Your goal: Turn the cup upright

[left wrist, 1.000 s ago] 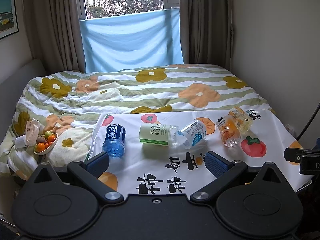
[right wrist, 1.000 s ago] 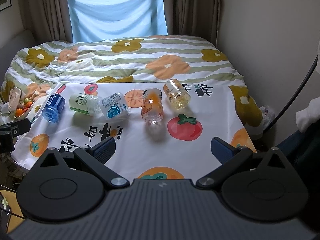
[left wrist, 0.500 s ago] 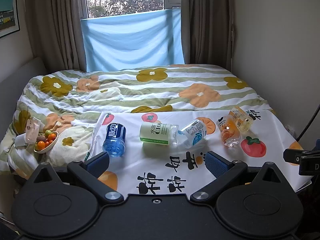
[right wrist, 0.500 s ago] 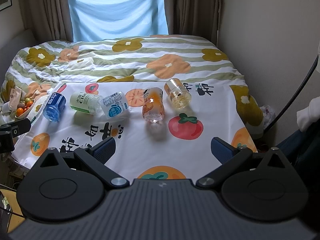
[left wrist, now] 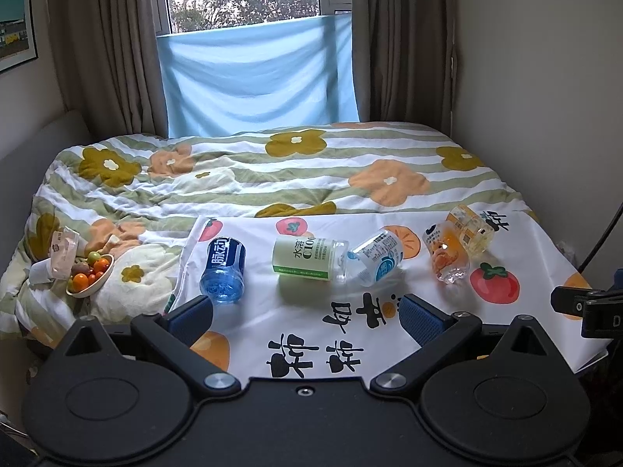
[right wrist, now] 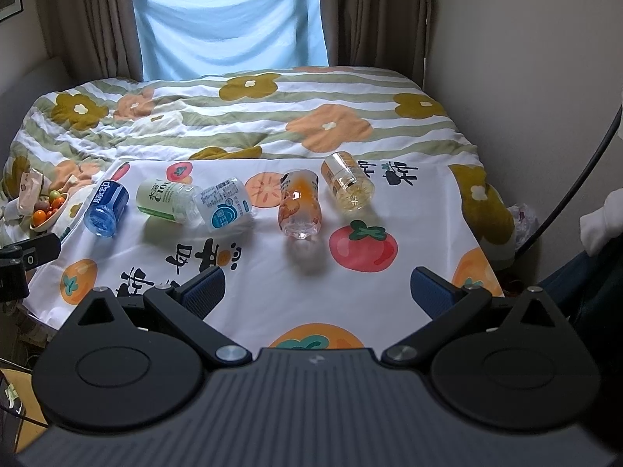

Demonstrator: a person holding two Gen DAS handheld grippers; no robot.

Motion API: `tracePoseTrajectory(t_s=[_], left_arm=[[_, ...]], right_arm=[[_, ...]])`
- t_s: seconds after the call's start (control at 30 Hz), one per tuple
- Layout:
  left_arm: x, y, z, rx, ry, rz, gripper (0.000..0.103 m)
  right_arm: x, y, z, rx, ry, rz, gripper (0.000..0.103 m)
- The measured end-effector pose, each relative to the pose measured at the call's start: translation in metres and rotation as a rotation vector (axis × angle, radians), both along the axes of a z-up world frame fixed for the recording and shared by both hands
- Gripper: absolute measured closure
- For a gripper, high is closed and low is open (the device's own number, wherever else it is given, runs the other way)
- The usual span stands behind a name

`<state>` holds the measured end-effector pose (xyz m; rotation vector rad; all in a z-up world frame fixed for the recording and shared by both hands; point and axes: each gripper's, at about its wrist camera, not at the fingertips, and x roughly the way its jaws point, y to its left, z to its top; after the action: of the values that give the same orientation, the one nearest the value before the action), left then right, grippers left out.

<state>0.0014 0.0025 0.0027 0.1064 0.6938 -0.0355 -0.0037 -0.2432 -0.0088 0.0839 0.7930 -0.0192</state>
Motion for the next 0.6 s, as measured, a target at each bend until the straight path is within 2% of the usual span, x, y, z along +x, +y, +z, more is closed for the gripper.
tracePoseTrajectory(t_s=[0.6], left_arm=[[0.0013, 0.0021, 0.0011, 0.004, 0.001, -0.002, 0.000]], right_arm=[[0.0025, 0.0050, -0.0001, 0.002, 0.000, 0.001, 0.000]])
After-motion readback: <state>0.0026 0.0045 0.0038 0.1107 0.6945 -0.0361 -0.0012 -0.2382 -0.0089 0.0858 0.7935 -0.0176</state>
